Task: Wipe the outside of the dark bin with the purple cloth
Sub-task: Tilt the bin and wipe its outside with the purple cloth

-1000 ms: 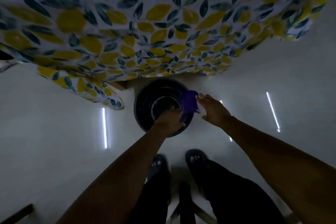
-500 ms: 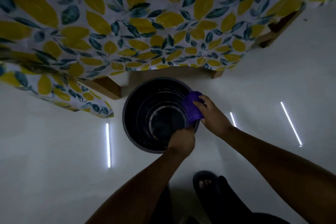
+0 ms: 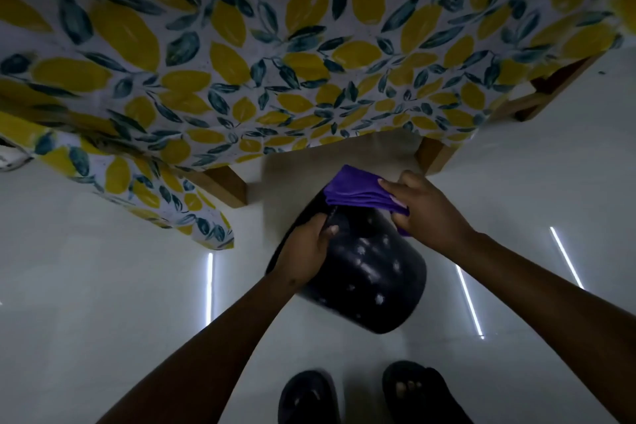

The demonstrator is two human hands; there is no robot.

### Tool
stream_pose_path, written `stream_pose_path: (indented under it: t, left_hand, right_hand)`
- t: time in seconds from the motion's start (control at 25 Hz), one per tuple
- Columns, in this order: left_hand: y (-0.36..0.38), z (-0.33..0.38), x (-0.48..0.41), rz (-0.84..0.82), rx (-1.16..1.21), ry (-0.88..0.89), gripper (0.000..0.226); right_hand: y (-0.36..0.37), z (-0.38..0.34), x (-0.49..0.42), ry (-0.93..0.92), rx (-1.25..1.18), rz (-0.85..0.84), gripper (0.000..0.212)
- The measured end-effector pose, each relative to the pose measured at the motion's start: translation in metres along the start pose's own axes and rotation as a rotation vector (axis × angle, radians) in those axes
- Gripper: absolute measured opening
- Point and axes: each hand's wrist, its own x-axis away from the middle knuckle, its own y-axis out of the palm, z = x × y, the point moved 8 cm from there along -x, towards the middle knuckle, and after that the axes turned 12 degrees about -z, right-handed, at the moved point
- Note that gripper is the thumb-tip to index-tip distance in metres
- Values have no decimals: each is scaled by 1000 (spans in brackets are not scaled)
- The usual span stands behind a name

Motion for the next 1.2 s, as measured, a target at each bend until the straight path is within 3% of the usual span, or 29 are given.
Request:
stream_pose_path:
  t: [0.16,0.24,0.32,0.4,0.48,0.68,0.8,0.92,1.0,1.12,1.2]
  left_hand:
    - [2,-25,-5,48,237,-105,23]
    - [7,-30,-5,56,268,-113,15]
    - [13,-42,-5,63,295,-141,9]
    - [17,-53,-5,76,300,-159,16]
    - [20,-55,-7,97,281,-153,28]
    - [17,-58,-18,141,267,-122,30]
    - [19,-69,-16,162,267,-134,32]
    - [21,-70,-12,164,257,-107,34]
    - [21,-68,-10,150,231,-73,29]
    - [21,-72,-5,130,257,-68,27]
    - [24,-75,2,123,273,-81,28]
  right_hand:
    - [51,3,31,-17,74,-147,70]
    - [80,3,49,-4,89,-201,62]
    - [95,5,55,86,-30,-175,55]
    - [109,8,47,159,-155,-196,63]
    - [124,3,35,165,-72,-196,64]
    - [131,7,11,207,-9,-163,58]
    - [129,22,45,312,-13,-141,58]
    - [150,-20,78,202,212,-217,60]
    - [152,-33,53,111,247,-203,61]
    - [139,16,9,326,7,-197,63]
    - [134,36,32,419,-34,-152,65]
